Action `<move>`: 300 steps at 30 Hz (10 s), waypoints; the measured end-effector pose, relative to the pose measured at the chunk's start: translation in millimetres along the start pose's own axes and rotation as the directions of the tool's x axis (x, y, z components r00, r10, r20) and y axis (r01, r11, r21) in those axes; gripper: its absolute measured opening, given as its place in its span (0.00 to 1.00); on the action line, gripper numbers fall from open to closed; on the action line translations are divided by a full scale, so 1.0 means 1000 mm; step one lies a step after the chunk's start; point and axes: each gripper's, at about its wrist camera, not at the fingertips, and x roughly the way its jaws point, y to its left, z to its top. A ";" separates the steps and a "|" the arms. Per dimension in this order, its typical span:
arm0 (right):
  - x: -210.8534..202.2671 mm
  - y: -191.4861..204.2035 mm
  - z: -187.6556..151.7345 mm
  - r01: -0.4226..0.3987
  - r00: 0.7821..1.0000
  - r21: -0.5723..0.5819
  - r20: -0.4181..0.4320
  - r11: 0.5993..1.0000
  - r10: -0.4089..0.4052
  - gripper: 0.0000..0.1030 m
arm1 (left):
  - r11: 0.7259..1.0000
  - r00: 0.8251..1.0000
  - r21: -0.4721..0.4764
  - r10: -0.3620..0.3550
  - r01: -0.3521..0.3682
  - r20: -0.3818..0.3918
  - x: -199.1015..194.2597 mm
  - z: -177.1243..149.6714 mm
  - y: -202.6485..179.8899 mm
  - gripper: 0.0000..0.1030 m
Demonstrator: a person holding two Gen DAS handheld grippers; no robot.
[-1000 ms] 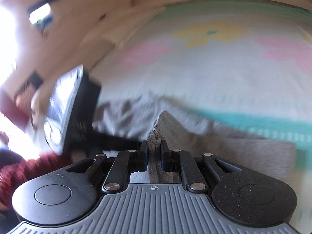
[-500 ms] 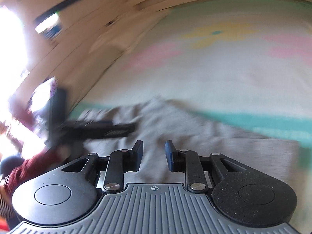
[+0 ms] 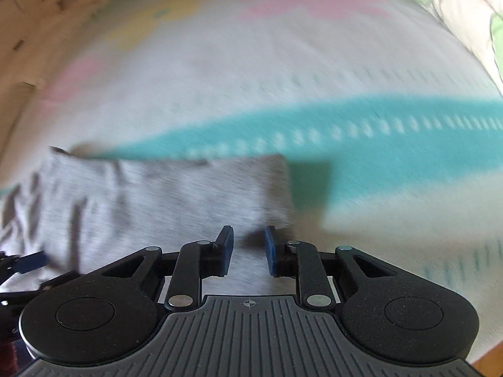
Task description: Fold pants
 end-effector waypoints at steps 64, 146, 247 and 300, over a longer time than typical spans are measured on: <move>0.024 0.212 -0.046 -0.246 0.966 -0.507 -0.195 0.826 0.168 0.18 | 0.525 0.990 -0.851 0.104 0.030 0.099 -0.028 -0.119 0.306 0.96; -0.014 0.023 -0.019 -0.280 0.958 0.136 0.098 0.950 0.268 0.32 | 0.963 0.943 -0.195 -0.120 0.186 0.309 -0.077 0.045 0.058 0.34; -0.090 0.041 -0.029 0.086 0.954 -0.161 0.298 0.983 -0.035 0.19 | 0.992 0.994 -0.098 -0.083 0.076 -0.065 0.019 0.006 0.059 0.48; -0.052 0.029 -0.056 0.016 0.997 -0.150 0.073 0.989 -0.005 0.66 | 0.997 0.998 -0.078 0.021 -0.017 0.056 0.008 -0.016 0.033 0.64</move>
